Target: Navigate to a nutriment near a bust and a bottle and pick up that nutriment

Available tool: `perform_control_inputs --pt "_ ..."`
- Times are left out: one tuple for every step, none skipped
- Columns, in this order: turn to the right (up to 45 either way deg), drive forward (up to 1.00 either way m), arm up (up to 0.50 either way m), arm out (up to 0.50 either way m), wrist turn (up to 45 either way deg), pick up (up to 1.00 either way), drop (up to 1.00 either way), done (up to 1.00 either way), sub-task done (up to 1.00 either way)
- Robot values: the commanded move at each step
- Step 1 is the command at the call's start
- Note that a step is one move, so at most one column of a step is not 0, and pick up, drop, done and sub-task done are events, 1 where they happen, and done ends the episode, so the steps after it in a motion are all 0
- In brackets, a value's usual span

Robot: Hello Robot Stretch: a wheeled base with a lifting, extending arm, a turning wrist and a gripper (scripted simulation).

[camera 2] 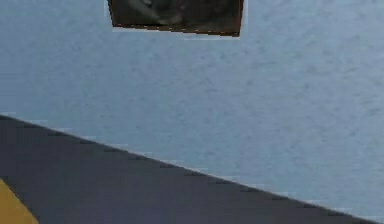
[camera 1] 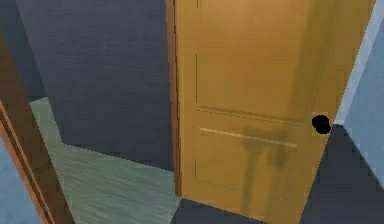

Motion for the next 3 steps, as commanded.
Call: perform_control_inputs --pt "3.0 0.00 0.00 0.00 0.0 0.00 0.00 0.00 0.00" --pt "0.0 0.45 0.00 0.00 0.0 0.00 0.00 0.00 0.00" --pt "-9.0 0.00 0.00 0.00 0.0 0.00 0.00 0.00 0.00"
